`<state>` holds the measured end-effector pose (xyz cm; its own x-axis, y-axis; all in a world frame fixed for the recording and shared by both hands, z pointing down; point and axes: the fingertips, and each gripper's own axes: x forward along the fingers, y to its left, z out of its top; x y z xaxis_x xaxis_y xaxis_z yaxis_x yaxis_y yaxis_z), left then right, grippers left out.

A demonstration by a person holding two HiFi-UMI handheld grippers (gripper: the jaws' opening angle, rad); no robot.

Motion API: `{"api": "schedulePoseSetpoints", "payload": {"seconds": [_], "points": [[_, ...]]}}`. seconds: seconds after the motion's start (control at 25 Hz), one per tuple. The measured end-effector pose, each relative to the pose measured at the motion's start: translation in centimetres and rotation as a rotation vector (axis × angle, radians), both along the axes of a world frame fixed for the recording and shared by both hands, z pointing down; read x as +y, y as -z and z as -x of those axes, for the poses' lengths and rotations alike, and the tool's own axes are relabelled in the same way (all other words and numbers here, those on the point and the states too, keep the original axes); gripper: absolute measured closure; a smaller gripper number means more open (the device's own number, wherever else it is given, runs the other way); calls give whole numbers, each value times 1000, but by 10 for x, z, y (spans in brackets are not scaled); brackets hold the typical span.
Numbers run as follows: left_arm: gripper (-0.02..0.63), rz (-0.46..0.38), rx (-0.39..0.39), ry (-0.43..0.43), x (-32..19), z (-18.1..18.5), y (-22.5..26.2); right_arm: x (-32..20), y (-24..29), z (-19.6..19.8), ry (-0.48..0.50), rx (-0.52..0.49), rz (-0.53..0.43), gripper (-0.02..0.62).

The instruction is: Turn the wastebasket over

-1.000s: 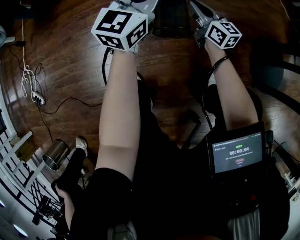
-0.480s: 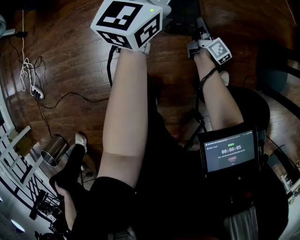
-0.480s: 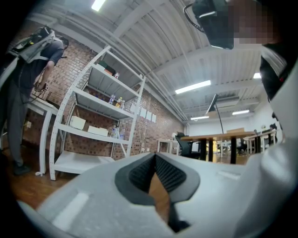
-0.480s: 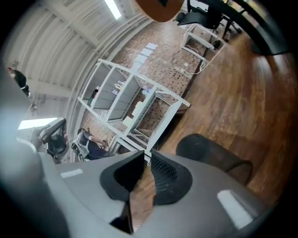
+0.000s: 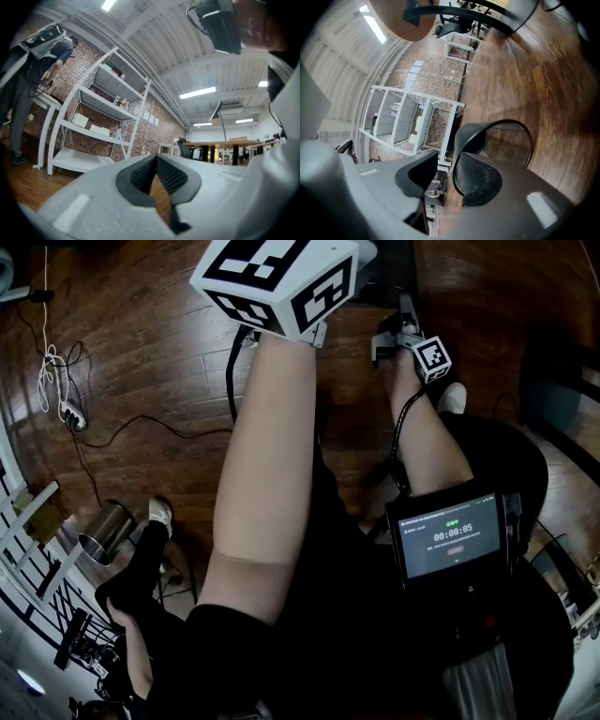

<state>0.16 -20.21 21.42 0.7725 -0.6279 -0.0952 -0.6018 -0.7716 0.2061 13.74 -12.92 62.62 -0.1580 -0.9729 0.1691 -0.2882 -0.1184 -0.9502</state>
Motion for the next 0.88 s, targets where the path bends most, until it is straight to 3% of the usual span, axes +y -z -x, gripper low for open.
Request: {"api": "schedulePoseSetpoints", "payload": {"seconds": [0.24, 0.76, 0.88], "points": [[604, 10, 15, 8, -7, 13, -1, -20, -27, 17, -3, -68, 9, 410], [606, 22, 35, 50, -11, 23, 3, -59, -32, 26, -59, -155, -38, 414], [606, 23, 31, 45, -10, 20, 5, -68, -25, 24, -71, -164, -52, 528]]}}
